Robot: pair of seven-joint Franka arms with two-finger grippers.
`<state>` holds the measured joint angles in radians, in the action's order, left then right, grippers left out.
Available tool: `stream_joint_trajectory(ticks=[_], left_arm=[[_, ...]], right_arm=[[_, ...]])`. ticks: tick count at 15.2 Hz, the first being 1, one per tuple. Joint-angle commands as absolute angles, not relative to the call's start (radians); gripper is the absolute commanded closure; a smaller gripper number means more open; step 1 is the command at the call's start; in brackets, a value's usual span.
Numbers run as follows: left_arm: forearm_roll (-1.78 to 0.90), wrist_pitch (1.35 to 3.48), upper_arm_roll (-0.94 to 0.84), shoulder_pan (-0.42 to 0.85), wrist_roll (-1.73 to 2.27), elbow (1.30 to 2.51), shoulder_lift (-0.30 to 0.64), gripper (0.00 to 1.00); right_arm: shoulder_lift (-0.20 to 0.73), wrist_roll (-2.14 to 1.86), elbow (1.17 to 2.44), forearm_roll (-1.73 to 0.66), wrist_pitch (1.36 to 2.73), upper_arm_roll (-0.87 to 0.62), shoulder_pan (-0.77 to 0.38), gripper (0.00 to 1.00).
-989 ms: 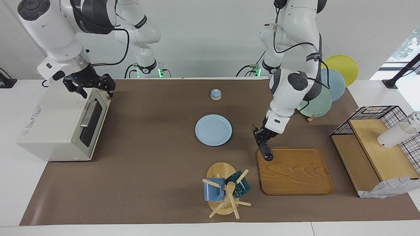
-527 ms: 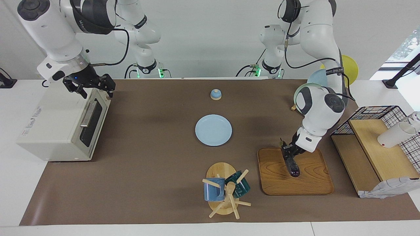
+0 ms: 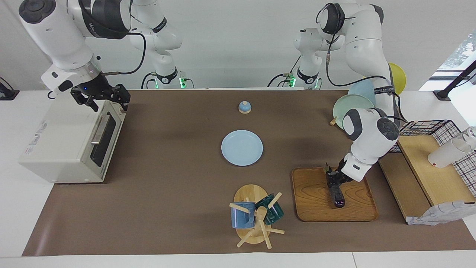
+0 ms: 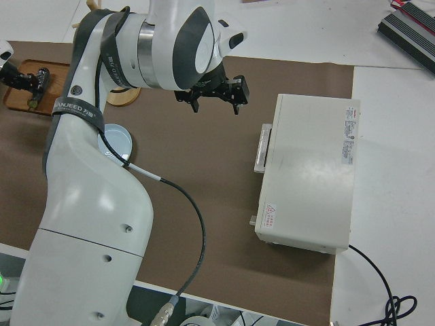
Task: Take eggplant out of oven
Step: 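Carry the eggplant to the wooden tray and release it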
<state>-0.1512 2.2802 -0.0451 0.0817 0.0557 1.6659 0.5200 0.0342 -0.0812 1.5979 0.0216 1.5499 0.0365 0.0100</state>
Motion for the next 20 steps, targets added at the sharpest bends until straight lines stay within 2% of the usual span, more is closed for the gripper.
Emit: stream_joint_trajectory(ticks=[1, 5, 20], left_arm=[[-0.163, 2.235, -0.051, 0.072, 0.035, 1.64, 0.528, 0.0], [-0.167, 2.162, -0.049, 0.071, 0.037, 1.631, 0.479, 0.0], [-0.101, 1.645, -0.041, 0.026, 0.075, 1.641, 0.048, 0.0]], right_arm=[[0.028, -0.063, 1.6, 0.017, 1.559, 0.029, 0.018, 0.0], [0.028, -0.063, 1.6, 0.017, 1.557, 0.029, 0.02, 0.0], [0.009, -0.064, 1.609, 0.008, 1.546, 0.031, 0.023, 0.0]])
